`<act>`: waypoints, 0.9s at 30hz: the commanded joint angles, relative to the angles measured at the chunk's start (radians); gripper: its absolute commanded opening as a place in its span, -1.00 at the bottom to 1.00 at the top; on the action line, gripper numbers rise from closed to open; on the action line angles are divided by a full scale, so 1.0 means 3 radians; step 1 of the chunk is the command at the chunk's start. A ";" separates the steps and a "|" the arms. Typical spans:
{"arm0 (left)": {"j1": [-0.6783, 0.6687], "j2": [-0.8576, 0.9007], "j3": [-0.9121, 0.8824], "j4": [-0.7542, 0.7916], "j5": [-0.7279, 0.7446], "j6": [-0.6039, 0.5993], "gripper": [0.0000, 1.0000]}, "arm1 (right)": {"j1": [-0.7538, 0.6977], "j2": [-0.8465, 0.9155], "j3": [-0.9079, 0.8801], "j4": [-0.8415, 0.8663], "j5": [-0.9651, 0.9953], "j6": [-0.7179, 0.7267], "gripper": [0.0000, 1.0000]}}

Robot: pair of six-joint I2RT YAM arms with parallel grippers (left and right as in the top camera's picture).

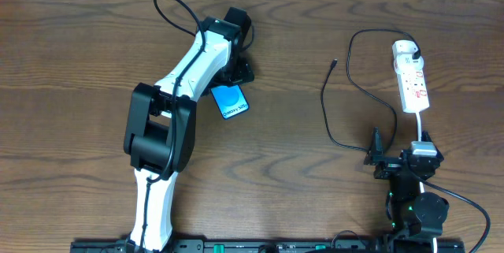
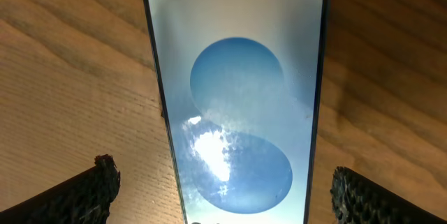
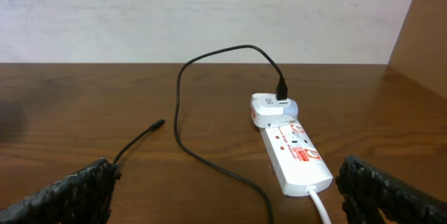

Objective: Plug charger to phone and switch on socket
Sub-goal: 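Close the left gripper on the phone and tilt it upright, then lift the phone with the left gripper and carry it rightward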

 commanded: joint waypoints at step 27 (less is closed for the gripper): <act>0.0018 -0.0093 -0.0422 0.0573 -0.0125 -0.0093 0.96 | 0.0023 -0.0008 -0.0005 -0.0013 -0.0006 -0.0036 0.99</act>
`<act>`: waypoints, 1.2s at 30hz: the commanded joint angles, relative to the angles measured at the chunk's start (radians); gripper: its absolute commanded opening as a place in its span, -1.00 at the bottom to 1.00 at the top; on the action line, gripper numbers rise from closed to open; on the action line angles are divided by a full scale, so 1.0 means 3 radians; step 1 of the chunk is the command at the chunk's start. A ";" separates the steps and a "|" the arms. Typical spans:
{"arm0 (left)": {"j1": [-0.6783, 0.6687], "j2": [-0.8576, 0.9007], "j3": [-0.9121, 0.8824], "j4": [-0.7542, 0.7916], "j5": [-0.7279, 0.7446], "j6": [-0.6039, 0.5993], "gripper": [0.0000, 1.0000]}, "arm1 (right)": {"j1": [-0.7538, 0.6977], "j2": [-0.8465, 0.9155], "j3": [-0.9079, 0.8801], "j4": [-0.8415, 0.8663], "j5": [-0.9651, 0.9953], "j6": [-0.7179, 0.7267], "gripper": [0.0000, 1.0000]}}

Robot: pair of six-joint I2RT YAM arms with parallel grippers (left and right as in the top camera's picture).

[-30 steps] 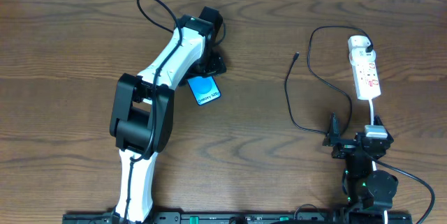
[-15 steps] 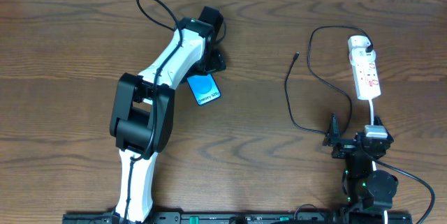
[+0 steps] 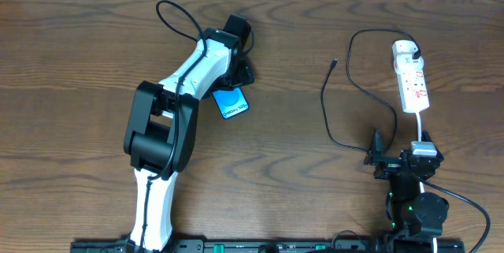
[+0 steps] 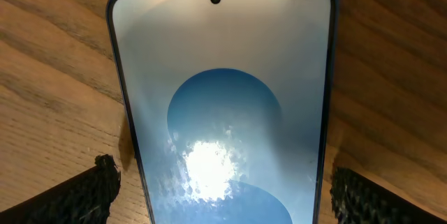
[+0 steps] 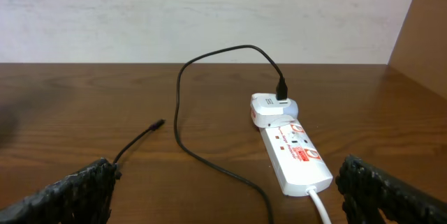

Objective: Plug charger to phone and switch on socket
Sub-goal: 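Lift the phone with the left gripper and carry it rightward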

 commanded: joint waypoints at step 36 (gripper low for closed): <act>0.0017 -0.0210 -0.0263 0.0187 0.0036 -0.0252 0.43 | 0.0023 -0.0008 -0.0005 -0.0011 -0.0006 -0.0036 0.98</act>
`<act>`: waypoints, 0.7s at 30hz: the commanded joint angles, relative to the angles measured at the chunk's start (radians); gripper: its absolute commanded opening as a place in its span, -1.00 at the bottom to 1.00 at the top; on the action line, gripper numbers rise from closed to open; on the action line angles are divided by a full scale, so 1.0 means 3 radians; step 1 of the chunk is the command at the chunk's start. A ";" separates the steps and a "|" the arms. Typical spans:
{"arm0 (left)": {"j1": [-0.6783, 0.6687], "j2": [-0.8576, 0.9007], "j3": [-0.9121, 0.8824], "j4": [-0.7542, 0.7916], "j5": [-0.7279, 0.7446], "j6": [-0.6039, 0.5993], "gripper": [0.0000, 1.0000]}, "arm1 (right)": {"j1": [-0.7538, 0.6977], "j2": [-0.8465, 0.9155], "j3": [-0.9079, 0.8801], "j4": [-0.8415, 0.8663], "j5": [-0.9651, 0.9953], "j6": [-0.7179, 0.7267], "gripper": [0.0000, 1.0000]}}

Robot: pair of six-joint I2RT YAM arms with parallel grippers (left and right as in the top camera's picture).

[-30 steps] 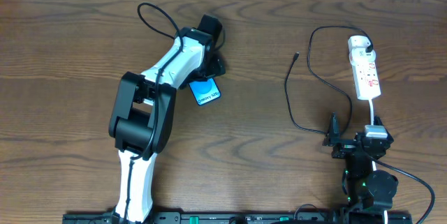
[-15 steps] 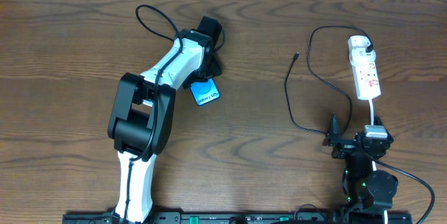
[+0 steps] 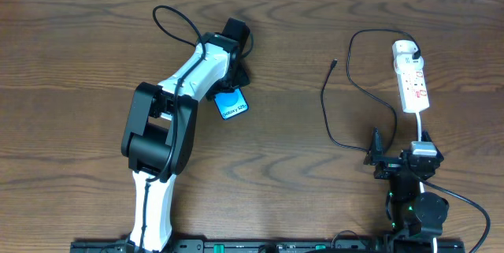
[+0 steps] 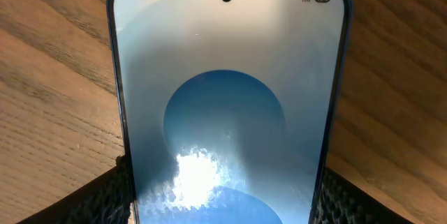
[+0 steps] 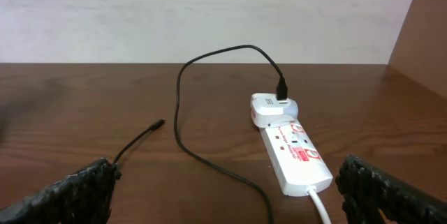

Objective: Plug charger to phone and switch on socket
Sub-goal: 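Lift the phone with the left gripper and carry it rightward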

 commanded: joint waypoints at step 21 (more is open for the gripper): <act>0.0017 -0.0416 -0.0062 -0.0268 0.0148 0.0097 0.43 | 0.0023 -0.0008 -0.0005 -0.0013 -0.0006 -0.0036 0.99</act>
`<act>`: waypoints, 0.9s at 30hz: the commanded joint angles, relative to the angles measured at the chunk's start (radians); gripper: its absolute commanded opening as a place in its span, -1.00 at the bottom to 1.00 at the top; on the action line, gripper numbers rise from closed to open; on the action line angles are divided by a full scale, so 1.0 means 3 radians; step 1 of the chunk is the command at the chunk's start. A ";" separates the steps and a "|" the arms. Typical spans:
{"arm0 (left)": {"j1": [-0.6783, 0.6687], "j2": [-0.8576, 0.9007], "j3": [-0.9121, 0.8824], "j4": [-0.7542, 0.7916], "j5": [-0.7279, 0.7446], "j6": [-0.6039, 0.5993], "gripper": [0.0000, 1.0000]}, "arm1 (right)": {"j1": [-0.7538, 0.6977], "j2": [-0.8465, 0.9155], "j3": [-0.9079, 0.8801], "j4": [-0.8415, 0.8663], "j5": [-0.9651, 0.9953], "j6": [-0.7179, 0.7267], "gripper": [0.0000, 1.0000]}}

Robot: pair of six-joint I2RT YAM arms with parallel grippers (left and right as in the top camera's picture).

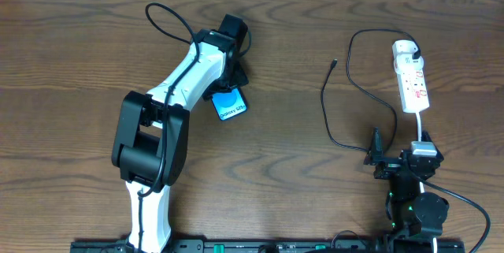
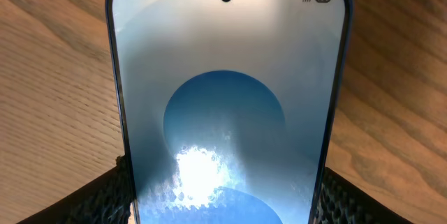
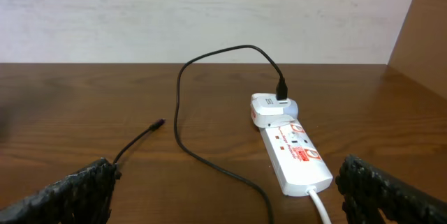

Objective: Plug charger to phone and switch on socket
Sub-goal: 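Lift the phone with the left gripper and carry it rightward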

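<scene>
A blue phone [image 2: 227,98] with its screen lit fills the left wrist view, front camera hole at the top. My left gripper [image 2: 222,185] is shut on the phone, one finger [image 2: 112,192] pressed to each long side. From overhead the phone [image 1: 230,108] sticks out below the left gripper [image 1: 228,86] at the upper middle of the table. The white power strip [image 3: 297,155] lies at the right with a white charger [image 3: 271,109] plugged in. Its black cable [image 3: 178,105] loops to a free plug end [image 3: 158,123]. My right gripper [image 3: 227,185] is open and holds nothing.
The dark wooden table [image 1: 299,150] carries only these things. The cable's loop [image 1: 346,87] lies between the phone and the strip [image 1: 413,81]. The right gripper [image 1: 402,163] sits low at the front right, near the strip's white lead. A pale wall stands behind the table.
My left gripper still grips the phone. The left arm's elbow has swung to the left, the phone has shifted slightly, and the wood behind it looks blurrier. The right arm has not moved.
At first my left gripper was open over the phone lying on the table, fingers wide of its sides. It then stood open further toward the phone's top end. Later the fingers were shut on the phone's edges, and they still hold it. The right arm stayed still.
</scene>
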 commanded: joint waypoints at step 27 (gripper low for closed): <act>0.0022 -0.0530 -0.0005 -0.0221 0.1352 0.0347 0.42 | 0.0023 -0.0008 -0.0005 -0.0013 -0.0006 -0.0036 0.99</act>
